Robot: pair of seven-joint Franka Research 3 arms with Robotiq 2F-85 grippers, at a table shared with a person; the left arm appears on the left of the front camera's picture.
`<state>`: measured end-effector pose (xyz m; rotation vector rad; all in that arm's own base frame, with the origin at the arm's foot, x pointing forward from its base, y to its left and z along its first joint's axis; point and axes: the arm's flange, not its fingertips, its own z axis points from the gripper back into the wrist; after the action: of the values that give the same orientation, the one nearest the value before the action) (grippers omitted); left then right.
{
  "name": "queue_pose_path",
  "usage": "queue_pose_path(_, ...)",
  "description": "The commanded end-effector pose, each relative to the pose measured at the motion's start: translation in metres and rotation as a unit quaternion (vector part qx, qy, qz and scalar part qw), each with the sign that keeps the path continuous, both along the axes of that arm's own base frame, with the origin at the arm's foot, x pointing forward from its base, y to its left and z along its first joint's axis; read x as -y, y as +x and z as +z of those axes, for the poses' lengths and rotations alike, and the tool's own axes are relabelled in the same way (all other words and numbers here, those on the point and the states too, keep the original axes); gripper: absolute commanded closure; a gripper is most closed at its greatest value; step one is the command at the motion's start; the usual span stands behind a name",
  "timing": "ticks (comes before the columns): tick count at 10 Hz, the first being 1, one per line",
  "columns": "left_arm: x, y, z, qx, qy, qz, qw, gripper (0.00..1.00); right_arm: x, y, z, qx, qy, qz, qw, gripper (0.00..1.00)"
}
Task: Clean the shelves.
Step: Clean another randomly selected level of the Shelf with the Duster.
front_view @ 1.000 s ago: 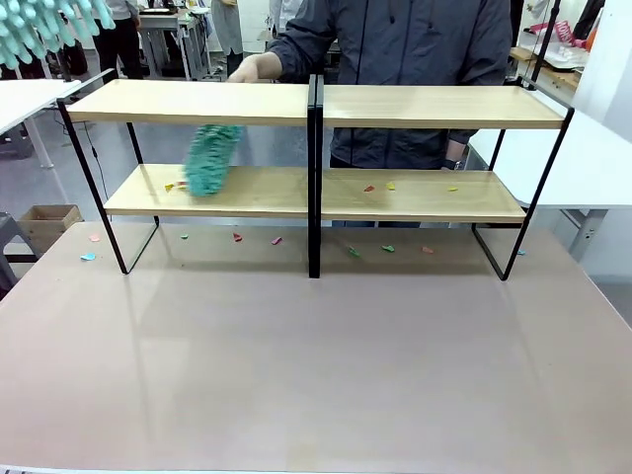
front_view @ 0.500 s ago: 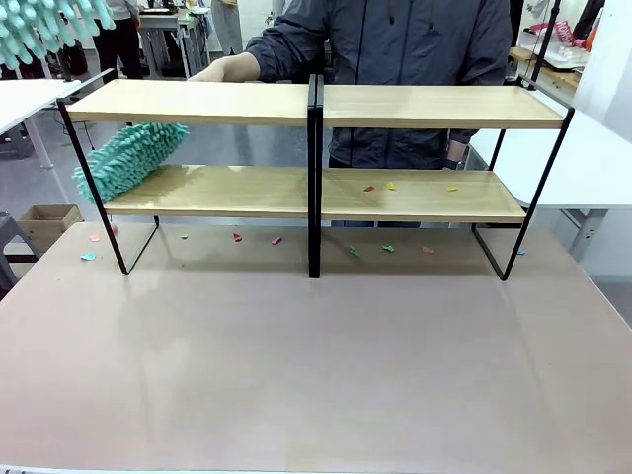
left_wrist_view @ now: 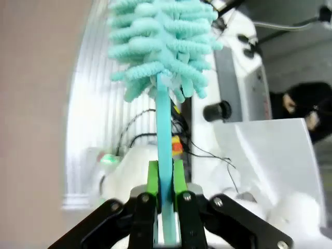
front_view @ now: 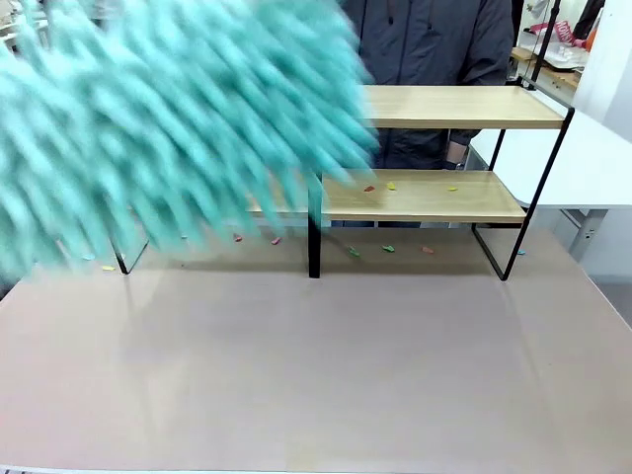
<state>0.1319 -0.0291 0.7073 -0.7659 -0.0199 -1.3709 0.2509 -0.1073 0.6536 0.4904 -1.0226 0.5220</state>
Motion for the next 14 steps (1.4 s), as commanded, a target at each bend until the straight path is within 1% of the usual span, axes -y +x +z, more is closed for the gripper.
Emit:
queue_pose_path(1,0.063,0.014,-0.009,0.001,0.031,0.007,0.999,0.88,0.000,0.001,0.001,0.002,0.003,0.004,1.000,0.00)
queue_pose_path(2,0.097,0.023,-0.021,0.009,0.044,0.047,0.998,0.88,0.000,0.001,0.001,0.002,0.003,0.004,1.000,0.00)
queue_pose_path(3,0.112,0.041,-0.031,-0.024,0.044,0.061,0.997,0.88,0.000,0.001,0.001,0.002,0.003,0.004,1.000,0.00)
queue_pose_path(4,0.115,0.063,-0.043,-0.041,0.057,0.096,0.993,0.88,0.000,0.001,0.001,0.002,0.003,0.004,1.000,0.00)
queue_pose_path(5,0.108,0.070,-0.047,-0.102,0.081,0.094,0.987,0.88,0.000,0.001,0.001,0.002,0.003,0.004,1.000,0.00)
queue_pose_path(6,0.119,0.050,-0.043,-0.012,0.064,0.056,0.996,0.88,0.000,0.001,0.001,0.002,0.003,0.004,1.000,0.00)
queue_pose_path(8,0.119,0.050,-0.043,-0.012,0.064,0.056,0.996,0.88,0.000,0.001,0.001,0.002,0.003,0.004,1.000,0.00)
queue_pose_path(9,0.121,0.069,-0.052,-0.041,0.077,0.074,0.993,0.88,0.000,0.001,0.001,0.002,0.003,0.004,1.000,0.00)
queue_pose_path(10,0.158,0.084,-0.067,-0.055,0.083,0.110,0.989,0.88,0.000,0.001,0.001,0.002,0.003,0.004,1.000,0.00)
queue_pose_path(11,0.188,0.096,-0.080,-0.055,0.078,0.147,0.985,0.88,0.000,0.001,0.001,0.002,0.003,0.004,1.000,0.00)
queue_pose_path(12,0.215,0.104,-0.094,-0.065,0.067,0.188,0.978,0.88,0.000,0.001,0.001,0.002,0.003,0.004,1.000,0.00)
queue_pose_path(13,0.243,0.110,-0.111,-0.079,0.096,0.230,0.965,1.00,0.000,0.001,0.001,0.002,0.003,0.004,1.000,0.00)
queue_pose_path(14,0.277,0.112,-0.138,-0.113,0.131,0.274,0.946,1.00,0.000,0.001,0.001,0.002,0.003,0.004,1.000,0.00)
